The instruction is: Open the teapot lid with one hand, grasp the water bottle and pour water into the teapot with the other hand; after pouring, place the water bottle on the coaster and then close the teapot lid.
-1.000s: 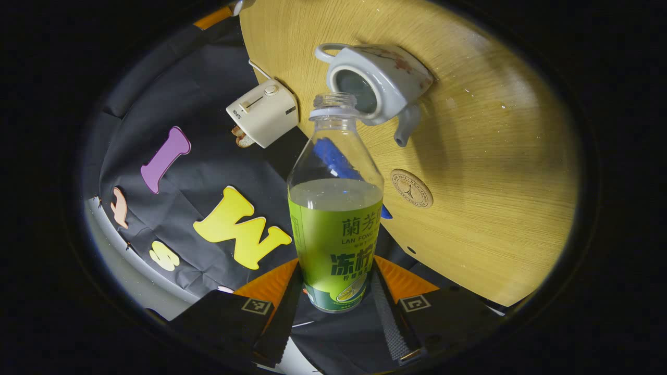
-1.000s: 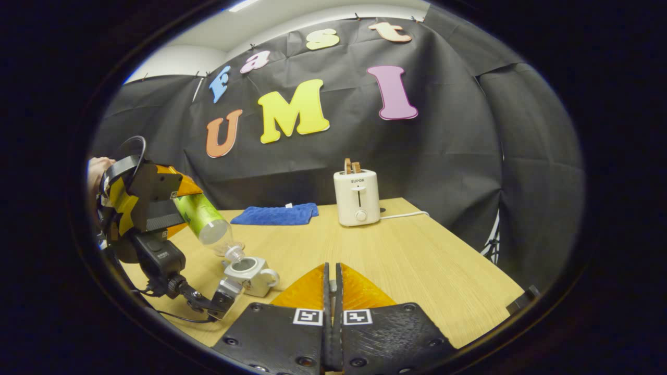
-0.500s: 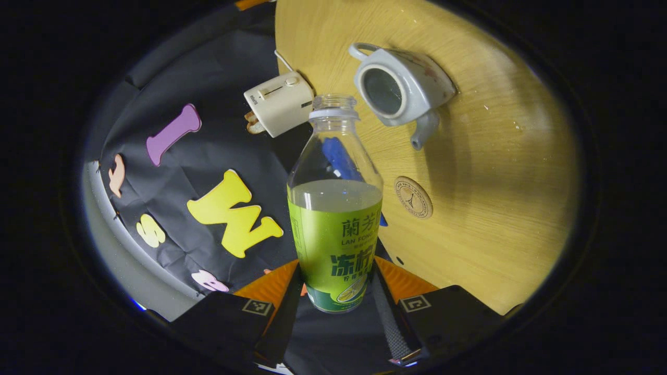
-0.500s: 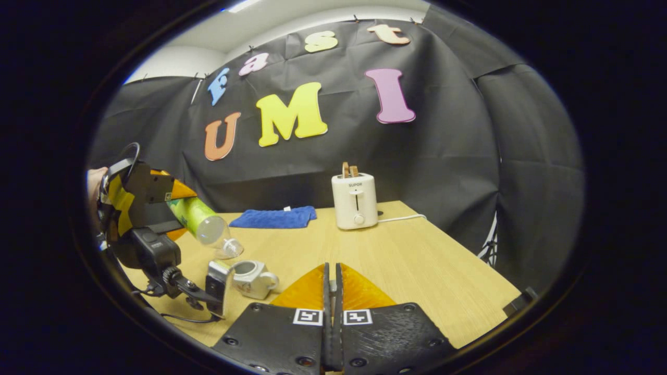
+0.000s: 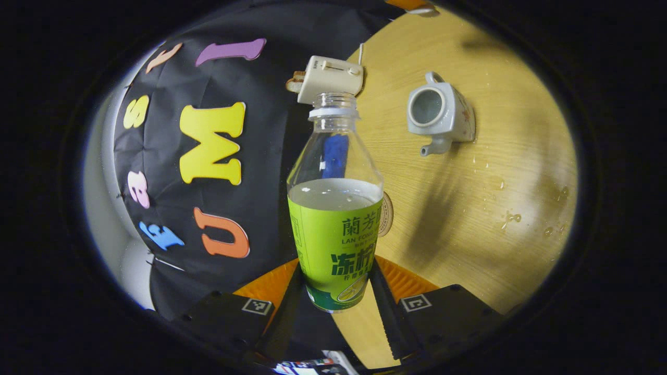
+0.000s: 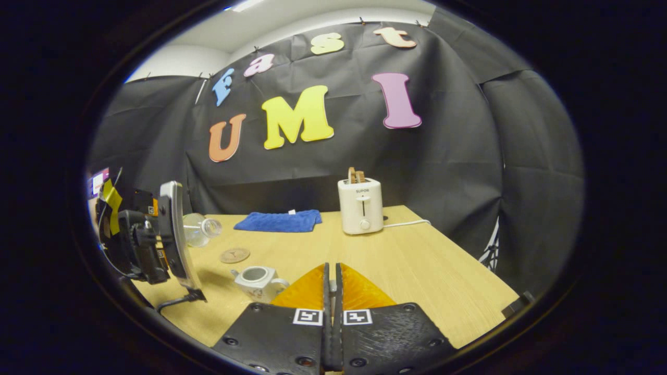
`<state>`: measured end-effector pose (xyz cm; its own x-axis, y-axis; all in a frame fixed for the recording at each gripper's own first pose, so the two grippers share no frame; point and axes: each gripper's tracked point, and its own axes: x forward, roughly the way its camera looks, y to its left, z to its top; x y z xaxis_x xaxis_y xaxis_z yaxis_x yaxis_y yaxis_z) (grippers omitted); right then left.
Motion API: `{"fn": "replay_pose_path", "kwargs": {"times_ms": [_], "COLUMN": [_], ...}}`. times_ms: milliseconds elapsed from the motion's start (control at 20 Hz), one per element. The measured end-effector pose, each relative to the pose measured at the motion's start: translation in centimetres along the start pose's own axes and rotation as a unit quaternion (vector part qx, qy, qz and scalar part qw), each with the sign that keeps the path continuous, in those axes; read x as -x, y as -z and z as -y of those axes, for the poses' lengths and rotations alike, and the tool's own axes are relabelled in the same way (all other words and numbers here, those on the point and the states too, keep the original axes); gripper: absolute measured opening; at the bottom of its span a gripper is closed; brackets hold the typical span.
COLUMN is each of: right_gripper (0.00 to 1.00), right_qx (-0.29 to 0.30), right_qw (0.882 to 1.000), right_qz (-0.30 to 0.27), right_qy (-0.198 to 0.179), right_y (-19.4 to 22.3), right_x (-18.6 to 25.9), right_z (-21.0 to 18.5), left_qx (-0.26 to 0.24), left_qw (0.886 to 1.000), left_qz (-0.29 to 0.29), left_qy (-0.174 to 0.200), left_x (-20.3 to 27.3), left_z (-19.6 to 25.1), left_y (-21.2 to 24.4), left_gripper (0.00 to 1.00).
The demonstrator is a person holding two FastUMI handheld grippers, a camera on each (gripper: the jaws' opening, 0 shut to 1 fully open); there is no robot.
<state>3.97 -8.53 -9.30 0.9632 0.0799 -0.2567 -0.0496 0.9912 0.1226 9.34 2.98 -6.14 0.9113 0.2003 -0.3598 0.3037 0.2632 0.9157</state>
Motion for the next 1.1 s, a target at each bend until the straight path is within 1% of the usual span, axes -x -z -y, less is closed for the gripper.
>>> {"fn": "replay_pose_path", "kwargs": {"times_ms": [100, 150, 250, 300, 450, 500, 650, 750, 800, 950, 1050, 1100], "right_gripper": [0.0, 0.0, 0.0, 0.0, 0.0, 0.0, 0.0, 0.0, 0.0, 0.0, 0.0, 0.0], "right_qx": [0.006, 0.009, 0.016, 0.018, 0.021, 0.023, 0.016, 0.018, 0.019, 0.015, 0.013, 0.013], "right_qw": [1.0, 1.0, 1.0, 1.0, 1.0, 1.0, 1.0, 1.0, 1.0, 1.0, 1.0, 1.0], "right_qz": [0.004, 0.006, 0.011, 0.013, 0.017, 0.018, 0.023, 0.021, 0.02, 0.023, 0.019, 0.017], "right_qy": [-0.003, -0.004, -0.004, -0.004, -0.006, -0.007, -0.004, -0.002, -0.001, -0.001, -0.001, -0.002], "right_y": [-0.5, -0.7, -1.3, -1.6, -2.0, -2.0, -2.3, -2.2, -2.1, -1.9, -1.7, -1.5], "right_x": [0.2, 0.3, 0.6, 0.7, 0.7, 0.7, 0.8, 0.5, 0.6, 0.5, 0.2, 0.0], "right_z": [-0.5, -0.7, -1.0, -1.1, -1.7, -1.9, -2.0, -2.0, -2.0, -2.1, -2.2, -2.2], "left_qx": [0.077, 0.124, 0.22, 0.255, 0.311, 0.338, 0.432, 0.483, 0.505, 0.549, 0.567, 0.574], "left_qw": [0.997, 0.992, 0.975, 0.965, 0.948, 0.938, 0.897, 0.868, 0.854, 0.823, 0.807, 0.801], "left_qz": [0.018, 0.029, 0.045, 0.052, 0.065, 0.069, 0.084, 0.102, 0.114, 0.142, 0.156, 0.164], "left_qy": [-0.01, -0.01, 0.007, 0.014, 0.002, 0.01, 0.041, 0.054, 0.053, 0.045, 0.05, 0.049], "left_x": [0.2, 0.4, 0.9, 1.2, 1.8, 1.7, 1.7, 1.8, 1.6, 0.7, -0.4, -1.1], "left_z": [-0.6, -0.4, 0.2, 0.6, 0.5, 0.8, 2.1, 1.3, 0.6, -1.3, -1.7, -2.1], "left_y": [0.4, 0.5, 0.5, 0.3, 0.3, 0.1, -0.8, -1.5, -1.9, -2.7, -3.4, -3.7], "left_gripper": [0.74, 0.74, 0.75, 0.75, 0.75, 0.74, 0.75, 0.75, 0.75, 0.75, 0.75, 0.75]}}
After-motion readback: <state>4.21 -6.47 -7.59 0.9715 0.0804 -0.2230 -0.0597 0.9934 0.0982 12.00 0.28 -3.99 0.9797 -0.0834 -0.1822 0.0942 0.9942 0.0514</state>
